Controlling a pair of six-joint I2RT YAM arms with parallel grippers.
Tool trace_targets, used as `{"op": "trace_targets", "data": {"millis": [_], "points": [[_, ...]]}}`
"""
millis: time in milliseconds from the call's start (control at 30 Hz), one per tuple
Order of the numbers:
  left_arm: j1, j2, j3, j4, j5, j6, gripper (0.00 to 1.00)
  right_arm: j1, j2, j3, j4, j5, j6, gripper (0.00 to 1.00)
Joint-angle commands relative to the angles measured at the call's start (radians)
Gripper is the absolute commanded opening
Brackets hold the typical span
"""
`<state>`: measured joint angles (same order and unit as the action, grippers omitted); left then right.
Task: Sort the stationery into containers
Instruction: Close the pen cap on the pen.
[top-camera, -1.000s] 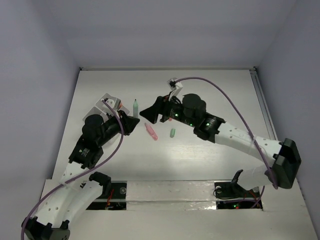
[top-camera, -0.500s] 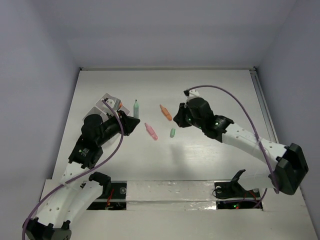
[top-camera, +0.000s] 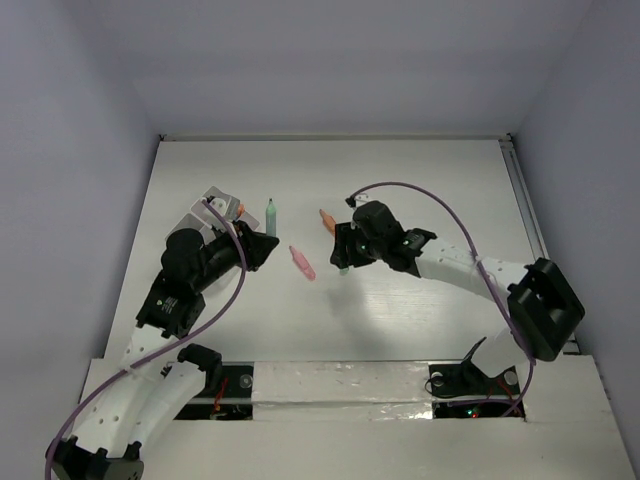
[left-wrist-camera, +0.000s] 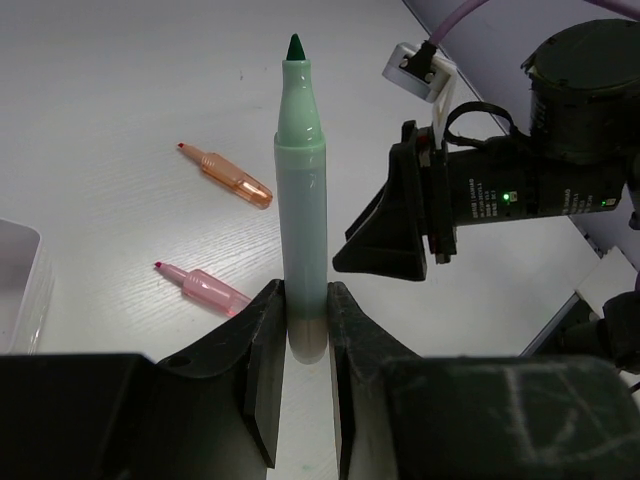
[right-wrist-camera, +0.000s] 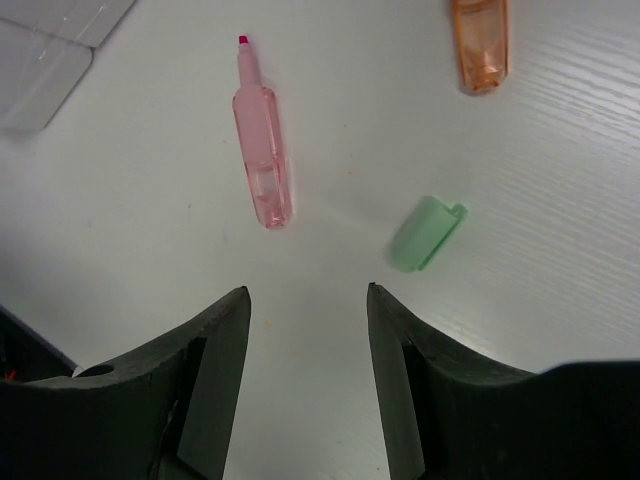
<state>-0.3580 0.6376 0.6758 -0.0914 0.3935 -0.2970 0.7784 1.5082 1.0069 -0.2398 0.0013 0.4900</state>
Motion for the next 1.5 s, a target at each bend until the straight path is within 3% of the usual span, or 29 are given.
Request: {"op": "trace_targets", "data": {"millis": [0,467,1033,1467], "points": [[0.004,-0.007,0.018,0.067,0.024,0.009,0.00,-0.001,0.066,0.030,0.109,-0.113,0.005,0.57],[0.013,0.004,0.022,0.056,-0.010,0.013,0.00,-0.001,0.218,0.016,0.209,-0.141,0.024,0.59],[0.013,-0.009,0.022,0.042,-0.051,0.016,0.00,-0.053,0.161,-0.088,0.180,-0.107,-0.007,0.59],[0.013,-0.018,0.022,0.045,-0.044,0.018,0.00,-0.113,0.165,-0.034,0.152,-0.054,-0.064,0.70]]}}
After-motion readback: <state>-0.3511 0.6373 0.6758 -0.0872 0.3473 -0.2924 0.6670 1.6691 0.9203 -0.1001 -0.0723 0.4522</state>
